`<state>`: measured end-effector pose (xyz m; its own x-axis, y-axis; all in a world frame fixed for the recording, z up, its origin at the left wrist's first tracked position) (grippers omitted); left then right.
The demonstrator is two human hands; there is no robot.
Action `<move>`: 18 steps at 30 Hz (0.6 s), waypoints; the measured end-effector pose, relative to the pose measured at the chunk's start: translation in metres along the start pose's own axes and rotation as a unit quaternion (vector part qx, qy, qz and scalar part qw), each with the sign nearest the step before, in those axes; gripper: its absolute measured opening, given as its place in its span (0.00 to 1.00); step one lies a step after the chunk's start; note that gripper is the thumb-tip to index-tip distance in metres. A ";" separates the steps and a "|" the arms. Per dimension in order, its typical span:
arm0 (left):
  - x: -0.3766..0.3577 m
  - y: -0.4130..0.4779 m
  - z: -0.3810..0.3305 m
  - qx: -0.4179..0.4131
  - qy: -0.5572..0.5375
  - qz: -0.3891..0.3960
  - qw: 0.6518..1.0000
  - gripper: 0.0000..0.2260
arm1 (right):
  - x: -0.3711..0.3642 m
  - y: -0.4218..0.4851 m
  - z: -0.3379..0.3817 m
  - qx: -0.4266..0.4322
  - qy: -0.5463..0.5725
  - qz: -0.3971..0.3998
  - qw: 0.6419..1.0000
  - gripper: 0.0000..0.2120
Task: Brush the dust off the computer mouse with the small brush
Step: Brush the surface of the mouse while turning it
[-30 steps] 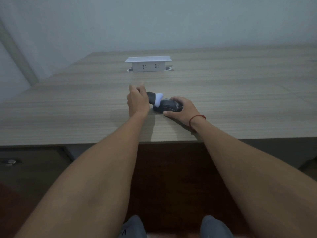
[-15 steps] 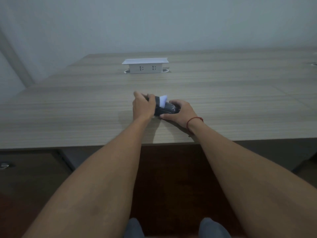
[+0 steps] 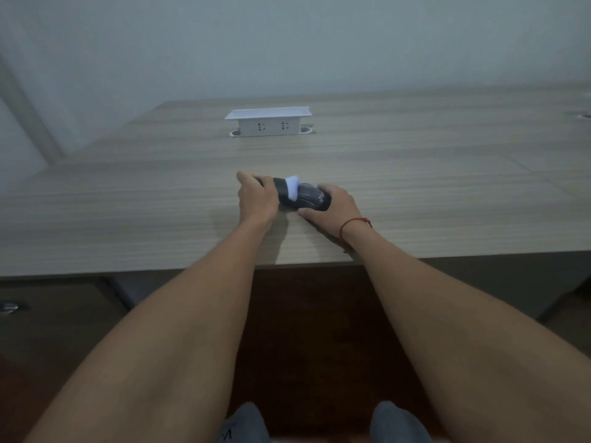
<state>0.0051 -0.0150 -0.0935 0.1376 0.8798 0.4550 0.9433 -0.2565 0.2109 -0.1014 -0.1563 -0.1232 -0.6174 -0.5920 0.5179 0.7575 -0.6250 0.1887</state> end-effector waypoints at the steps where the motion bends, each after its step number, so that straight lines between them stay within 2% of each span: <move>1: 0.001 0.001 -0.002 -0.003 -0.007 -0.003 1.000 0.08 | 0.000 0.000 0.000 -0.002 -0.010 -0.007 1.000 0.24; 4: -0.009 -0.004 -0.010 -0.028 -0.015 0.043 0.999 0.10 | -0.002 0.000 0.000 -0.011 -0.006 -0.025 1.000 0.21; 6: -0.019 -0.008 -0.011 -0.045 -0.003 0.064 0.997 0.07 | 0.003 -0.002 -0.002 -0.018 -0.008 -0.046 0.999 0.20; 9: -0.013 -0.009 -0.002 -0.027 0.004 0.023 0.999 0.06 | 0.003 -0.002 0.000 -0.019 -0.032 -0.043 0.998 0.19; 13: 0.004 -0.005 0.012 0.030 0.009 -0.042 0.999 0.11 | -0.004 -0.001 0.002 -0.010 -0.049 -0.015 0.999 0.27; 18: 0.001 0.003 0.014 0.018 0.031 -0.028 0.999 0.11 | 0.002 0.018 -0.001 -0.058 0.006 -0.030 0.998 0.27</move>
<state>0.0124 -0.0096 -0.1041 0.0667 0.8652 0.4970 0.9596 -0.1921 0.2057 -0.0885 -0.1691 -0.1195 -0.6642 -0.5565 0.4991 0.6896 -0.7139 0.1218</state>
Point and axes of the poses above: each hand's wrist, its own y-axis towards the middle knuckle, its own x-axis out of the back of the hand, z = x × y, the point moved 9 cm from there along y, towards the middle knuckle, and after that the axes turned 6 degrees about y, right-handed, at the moved point
